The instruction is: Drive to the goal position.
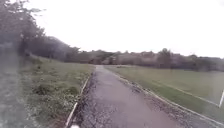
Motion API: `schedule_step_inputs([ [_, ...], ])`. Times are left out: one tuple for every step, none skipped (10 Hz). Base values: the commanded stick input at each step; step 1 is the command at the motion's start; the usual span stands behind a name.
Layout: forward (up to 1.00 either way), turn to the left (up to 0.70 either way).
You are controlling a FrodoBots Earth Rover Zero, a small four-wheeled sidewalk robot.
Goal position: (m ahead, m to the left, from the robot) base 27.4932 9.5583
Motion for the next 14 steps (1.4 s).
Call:
schedule_step_inputs([
  [0.6, 0.0],
  [0.63, 0.0],
  [0.63, 0.0],
  [0.63, 0.0],
  [0.63, 0.0],
  [0.63, 0.0],
  [0.63, 0.0],
  [0.63, 0.0],
  [0.63, 0.0],
  [0.63, 0.0],
  [0.63, -0.31],
  [0.63, -0.32],
  [0.63, -0.28],
  [0.63, -0.14],
])
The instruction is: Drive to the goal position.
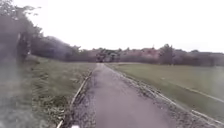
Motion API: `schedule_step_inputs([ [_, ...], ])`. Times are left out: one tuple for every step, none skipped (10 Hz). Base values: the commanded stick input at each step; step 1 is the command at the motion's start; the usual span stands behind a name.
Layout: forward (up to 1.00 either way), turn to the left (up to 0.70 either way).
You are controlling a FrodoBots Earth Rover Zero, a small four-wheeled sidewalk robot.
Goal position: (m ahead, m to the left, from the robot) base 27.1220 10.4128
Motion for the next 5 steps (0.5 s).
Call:
schedule_step_inputs([
  [0.63, 0.0],
  [0.63, 0.0],
  [0.63, 0.0],
  [0.64, 0.0],
  [0.65, 0.0],
])
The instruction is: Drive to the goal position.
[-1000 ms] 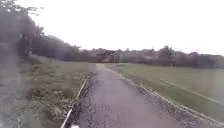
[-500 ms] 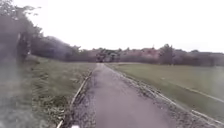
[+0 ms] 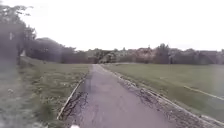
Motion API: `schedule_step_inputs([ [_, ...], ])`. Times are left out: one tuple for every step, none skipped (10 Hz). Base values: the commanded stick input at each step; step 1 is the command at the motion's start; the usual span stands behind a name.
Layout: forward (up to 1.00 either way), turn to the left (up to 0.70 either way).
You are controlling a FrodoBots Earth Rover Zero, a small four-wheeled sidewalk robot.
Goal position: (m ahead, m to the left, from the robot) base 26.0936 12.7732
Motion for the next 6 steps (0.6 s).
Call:
schedule_step_inputs([
  [0.66, 0.06],
  [0.66, 0.15],
  [0.67, 0.33],
  [0.67, 0.33],
  [0.67, 0.0],
  [0.67, 0.0],
])
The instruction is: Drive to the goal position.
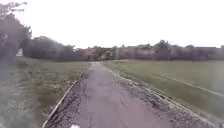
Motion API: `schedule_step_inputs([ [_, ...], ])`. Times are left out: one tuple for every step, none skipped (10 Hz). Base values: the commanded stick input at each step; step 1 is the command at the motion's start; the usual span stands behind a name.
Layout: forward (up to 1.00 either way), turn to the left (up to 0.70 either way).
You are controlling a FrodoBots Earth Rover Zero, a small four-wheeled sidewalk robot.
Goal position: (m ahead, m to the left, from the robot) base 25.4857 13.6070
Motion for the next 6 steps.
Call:
schedule_step_inputs([
  [0.67, 0.0],
  [0.67, 0.0],
  [0.67, 0.0],
  [0.67, 0.0],
  [0.67, 0.0],
  [0.67, 0.0],
])
